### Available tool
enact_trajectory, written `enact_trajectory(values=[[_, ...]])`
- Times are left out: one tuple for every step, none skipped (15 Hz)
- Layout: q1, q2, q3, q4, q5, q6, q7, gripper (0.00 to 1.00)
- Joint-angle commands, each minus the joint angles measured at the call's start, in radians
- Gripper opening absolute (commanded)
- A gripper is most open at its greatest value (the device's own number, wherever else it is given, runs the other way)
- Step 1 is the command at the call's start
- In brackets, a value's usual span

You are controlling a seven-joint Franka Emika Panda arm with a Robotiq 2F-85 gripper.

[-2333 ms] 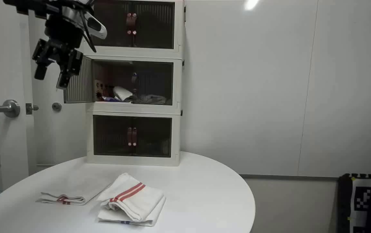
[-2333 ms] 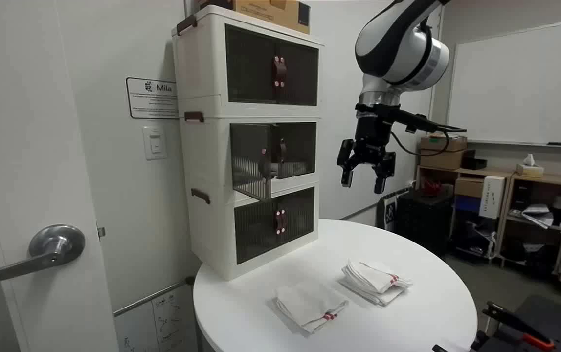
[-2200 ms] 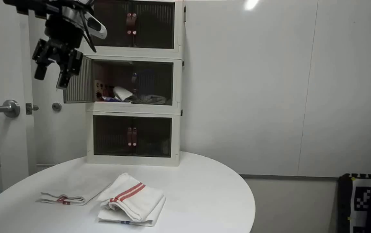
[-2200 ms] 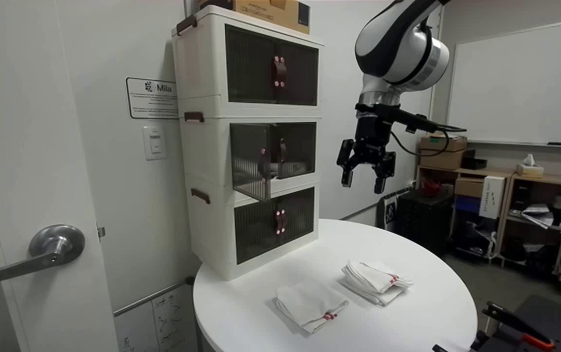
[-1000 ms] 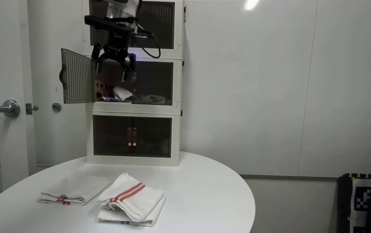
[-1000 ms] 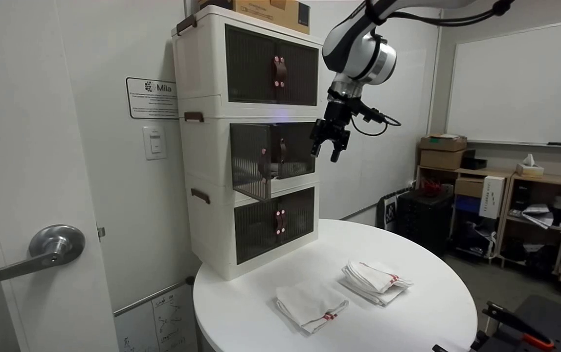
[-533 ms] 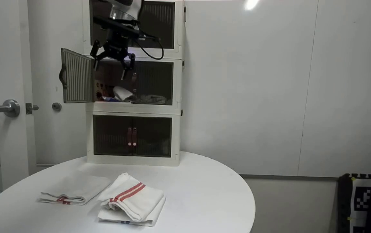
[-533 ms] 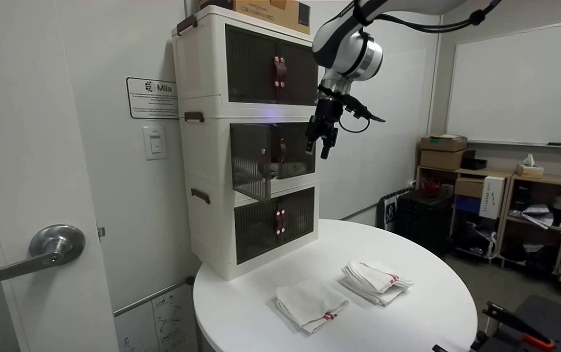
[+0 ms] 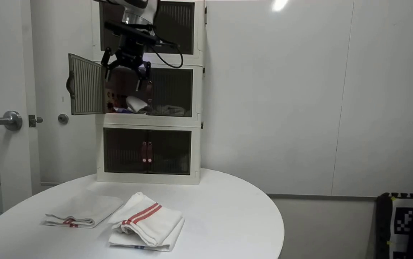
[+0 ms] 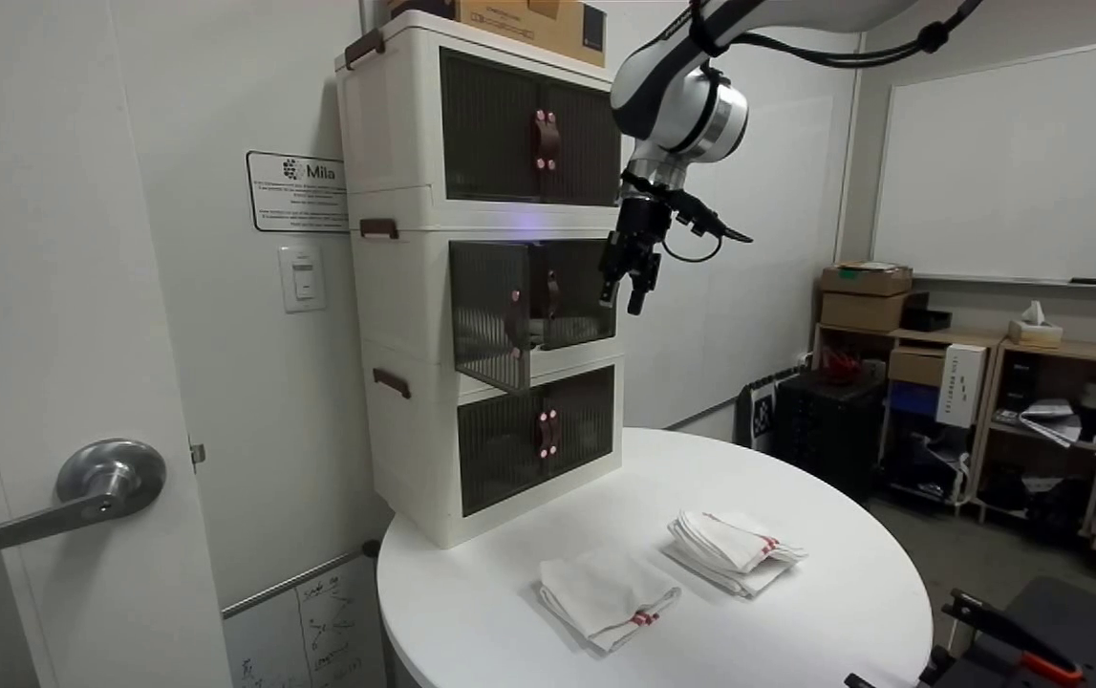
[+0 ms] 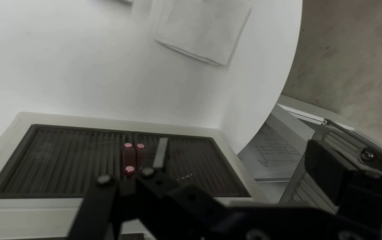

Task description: Open the drawer in the middle compartment

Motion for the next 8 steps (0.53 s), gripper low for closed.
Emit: enact_trajectory(values=[[-0.012,0.014,0.032,-0.049,0.022,0.224,-0.114,1.0],[-0.021,0.021,0.043,-0.055,0.053,0.289,-0.151,1.0],[-0.037,0.029,0.06,-0.057,0.115,0.341,-0.198,1.0],[-0.055,0.039,0.078,-0.053,0.179,0.372,-0.257,1.0],[-0.086,0.054,0.098,-0.036,0.269,0.365,-0.329,1.0],[-0.11,0.069,0.113,-0.021,0.348,0.362,-0.385,1.0],[-0.136,0.091,0.123,0.001,0.427,0.355,-0.447,1.0],[-0.154,0.101,0.127,0.013,0.506,0.339,-0.512,1.0]])
